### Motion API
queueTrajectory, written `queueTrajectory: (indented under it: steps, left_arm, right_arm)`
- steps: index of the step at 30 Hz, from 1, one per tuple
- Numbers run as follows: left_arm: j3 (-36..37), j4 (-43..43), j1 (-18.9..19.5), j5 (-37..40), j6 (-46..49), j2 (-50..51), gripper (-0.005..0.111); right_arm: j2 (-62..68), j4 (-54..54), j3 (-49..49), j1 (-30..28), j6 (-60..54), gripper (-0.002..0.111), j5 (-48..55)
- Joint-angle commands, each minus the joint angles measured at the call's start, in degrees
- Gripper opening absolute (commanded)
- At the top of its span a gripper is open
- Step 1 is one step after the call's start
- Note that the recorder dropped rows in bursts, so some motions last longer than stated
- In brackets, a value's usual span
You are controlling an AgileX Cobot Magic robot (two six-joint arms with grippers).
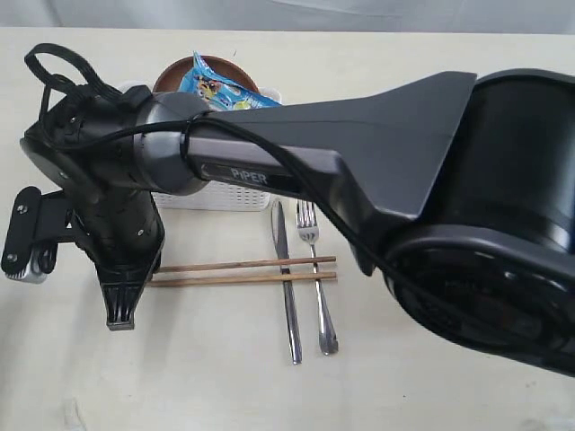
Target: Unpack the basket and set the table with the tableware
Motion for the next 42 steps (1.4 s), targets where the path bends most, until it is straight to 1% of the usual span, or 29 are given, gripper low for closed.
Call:
queueTrajectory:
  steps: [1, 3, 5, 10, 15, 19, 22, 27, 28, 30, 32, 34, 37, 40, 42]
  left_arm:
    - [0.11, -0.13, -0.4, -0.59, 0.06, -0.18, 0.0]
    - [0.11, -0.13, -0.4, -0.59, 0.06, -0.18, 0.0]
    - [0.11, -0.13, -0.4, -0.59, 0.06, -0.18, 0.0]
    - [0.11, -0.13, -0.4, -0.59, 0.06, -0.18, 0.0]
    - [0.11, -0.13, -0.4, -0.59, 0.06, -0.18, 0.0]
    - [0.11, -0.13, -0.4, -0.59, 0.06, -0.18, 0.0]
    - [0.11, -0.13, -0.4, -0.59, 0.06, -0.18, 0.0]
    - [0.11, -0.13, -0.4, -0.59, 0.06, -0.18, 0.0]
    - [0.11, -0.13, -0.4, -0.59, 0.06, -0.18, 0.0]
    - [0.11, -0.13, -0.4, -0.59, 0.06, -0.18, 0.0]
    - [0.11, -0.13, -0.4, -0.59, 0.06, -0.18, 0.0]
    - [0.11, -0.13, -0.4, -0.59, 0.06, -0.18, 0.0]
    - [0.11, -0.13, -0.4, -0.59, 0.06, -0.18, 0.0]
    - [0.11, -0.13, -0.4, -0.59, 0.06, -0.18, 0.0]
    - [0.11, -0.13, -0.4, -0.59, 0.06, -0.18, 0.0]
  right_arm:
    - [-0.25, -0.48, 0.01, 0.12, 1.51, 0.026, -0.14]
    - [-0.25, -0.48, 0.01, 0.12, 1.54, 0.038, -0.14]
    - [-0.35, -0.48, 0.01, 0.12, 1.95, 0.041, -0.02]
    - [-1.33, -0.48, -0.89, 0.12, 3.54, 0.038, 0.8]
    - [-5.17, -2.42, -2.89, -0.48, 6.6, 0.038, 0.84]
    - [-8.48, -4.52, -3.01, -3.11, 9.8, 0.038, 0.37]
    - [-9.95, -4.97, -3.01, -6.21, 16.18, 0.038, -0.27]
    - [-11.23, -3.98, -3.01, -10.46, 28.62, 0.038, -6.47]
    - [-11.23, -3.05, -3.01, -11.02, 29.19, 0.039, -8.4]
    - [-10.98, 0.43, -3.01, -11.88, 29.19, 0.043, -11.65]
    - [-9.77, 3.18, -4.3, -12.52, 29.19, 0.048, -12.66]
    - [-7.6, 3.65, -6.63, -12.94, 29.63, 0.048, -11.68]
    - [-1.76, 2.58, -12.93, -13.49, 30.27, 0.045, -6.71]
    - [2.2, -2.02, -17.33, -13.84, 30.13, 0.045, -2.36]
    - [3.43, -4.66, -18.09, -13.84, 30.02, 0.045, -0.92]
